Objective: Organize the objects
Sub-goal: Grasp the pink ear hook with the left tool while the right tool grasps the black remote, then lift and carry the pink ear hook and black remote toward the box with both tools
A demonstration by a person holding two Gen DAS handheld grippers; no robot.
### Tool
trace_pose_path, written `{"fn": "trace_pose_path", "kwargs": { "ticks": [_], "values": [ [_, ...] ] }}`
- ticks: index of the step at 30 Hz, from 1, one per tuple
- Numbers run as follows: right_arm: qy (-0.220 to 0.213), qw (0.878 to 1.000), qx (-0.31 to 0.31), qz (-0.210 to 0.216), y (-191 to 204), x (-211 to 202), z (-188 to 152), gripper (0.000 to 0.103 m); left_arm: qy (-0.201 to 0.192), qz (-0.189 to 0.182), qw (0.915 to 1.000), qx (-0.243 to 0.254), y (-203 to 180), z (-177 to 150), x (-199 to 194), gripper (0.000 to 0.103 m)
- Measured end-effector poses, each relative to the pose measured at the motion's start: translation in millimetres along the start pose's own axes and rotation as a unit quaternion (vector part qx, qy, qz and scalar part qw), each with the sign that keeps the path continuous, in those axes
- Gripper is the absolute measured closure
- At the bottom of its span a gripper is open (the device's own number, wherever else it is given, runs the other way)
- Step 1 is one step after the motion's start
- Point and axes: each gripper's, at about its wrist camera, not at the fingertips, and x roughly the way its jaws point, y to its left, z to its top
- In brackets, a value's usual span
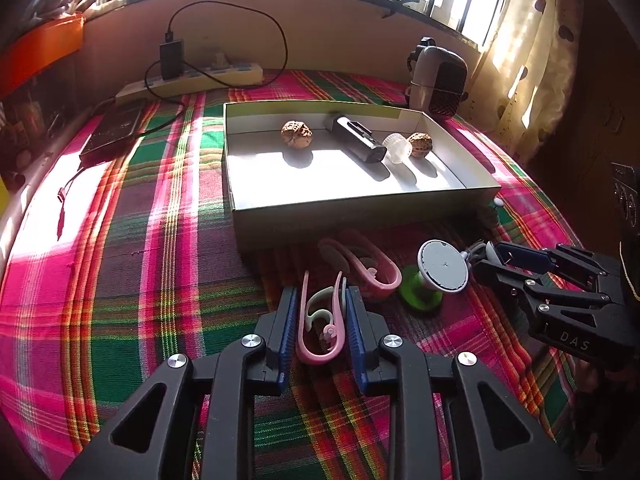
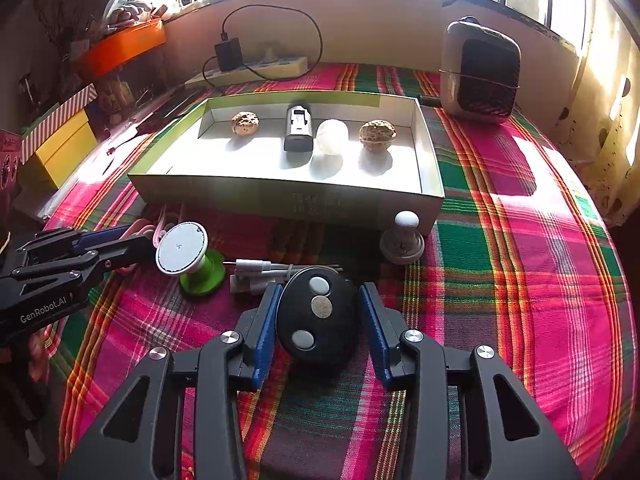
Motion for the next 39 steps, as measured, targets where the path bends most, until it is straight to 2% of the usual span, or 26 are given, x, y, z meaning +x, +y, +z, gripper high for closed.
{"fn": "trace_pose_path", "kwargs": {
  "ticks": [39],
  "values": [
    [-0.005,1.000,0.001,0.002,-1.4,-3.0,0.4,0.062,0.002,0.006,0.9999,-0.008,-1.5,-0.2,-3.2,0.081]
  ]
}}
